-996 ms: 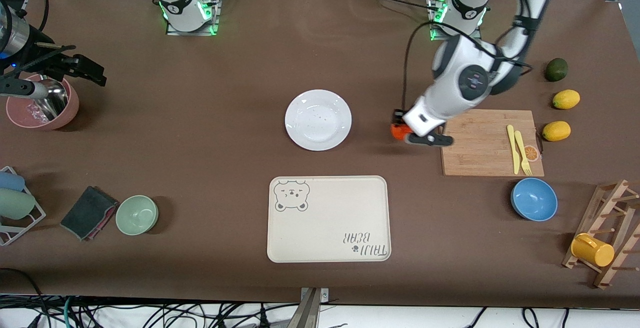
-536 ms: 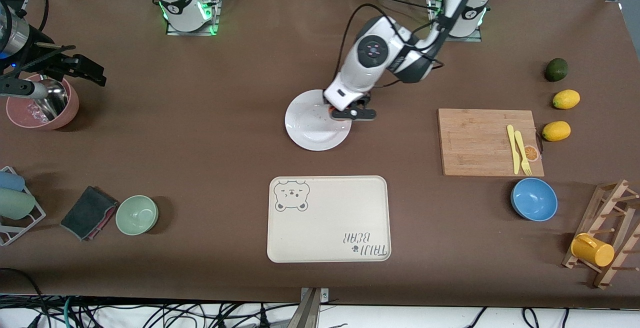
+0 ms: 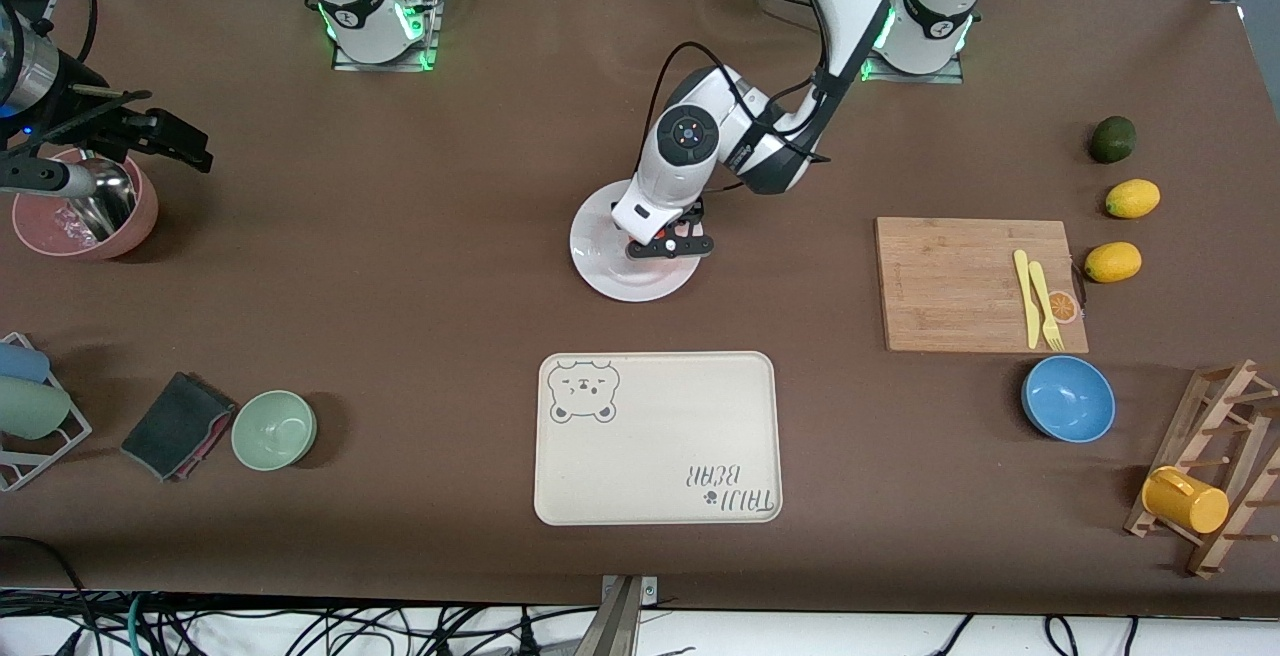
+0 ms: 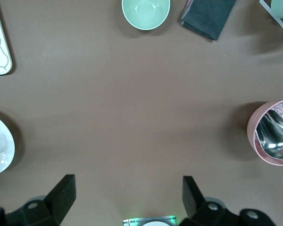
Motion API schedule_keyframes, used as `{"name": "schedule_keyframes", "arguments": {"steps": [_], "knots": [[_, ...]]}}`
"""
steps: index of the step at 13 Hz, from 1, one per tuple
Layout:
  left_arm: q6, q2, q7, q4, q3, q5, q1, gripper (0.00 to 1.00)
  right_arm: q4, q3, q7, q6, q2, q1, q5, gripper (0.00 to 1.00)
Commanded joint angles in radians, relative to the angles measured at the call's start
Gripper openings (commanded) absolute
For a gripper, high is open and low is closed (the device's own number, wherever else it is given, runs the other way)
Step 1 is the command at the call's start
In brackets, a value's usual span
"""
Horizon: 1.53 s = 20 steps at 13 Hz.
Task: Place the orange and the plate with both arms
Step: 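Release the orange onto the plate and raise the left gripper away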
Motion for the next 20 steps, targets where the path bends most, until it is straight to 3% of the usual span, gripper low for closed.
{"name": "schedule_keyframes", "arguments": {"steps": [1,4,8,11,14,18,20], "knots": [[-0.012,0.013,-0.012,0.031,0.016,-0.017,-0.021,0.52,0.0,0.0,0.01,-0.011,-0.009,-0.001,0.011,1.0],[-0.012,0.004,-0.012,0.031,0.021,-0.018,-0.032,1.0,0.0,0.0,0.01,-0.011,-0.009,-0.001,0.011,1.0],[-0.049,-0.097,-0.018,0.023,0.039,-0.017,-0.014,1.0,0.001,0.0,0.01,-0.011,-0.009,-0.001,0.011,1.0],[-0.216,-0.235,0.02,0.011,0.042,-0.012,0.121,1.0,0.001,0.0,0.01,-0.011,-0.009,-0.001,0.011,1.0],[-0.363,-0.33,0.236,-0.006,0.045,-0.012,0.284,1.0,0.0,0.0,0.01,-0.011,-0.009,-0.001,0.011,1.0],[-0.532,-0.429,0.572,-0.035,0.146,-0.006,0.413,1.0,0.001,0.0,0.01,-0.011,-0.009,-0.001,0.011,1.0],[-0.578,-0.482,0.671,-0.059,0.177,0.114,0.437,1.0,0.0,0.0,0.01,-0.011,-0.009,-0.001,0.011,1.0]]}}
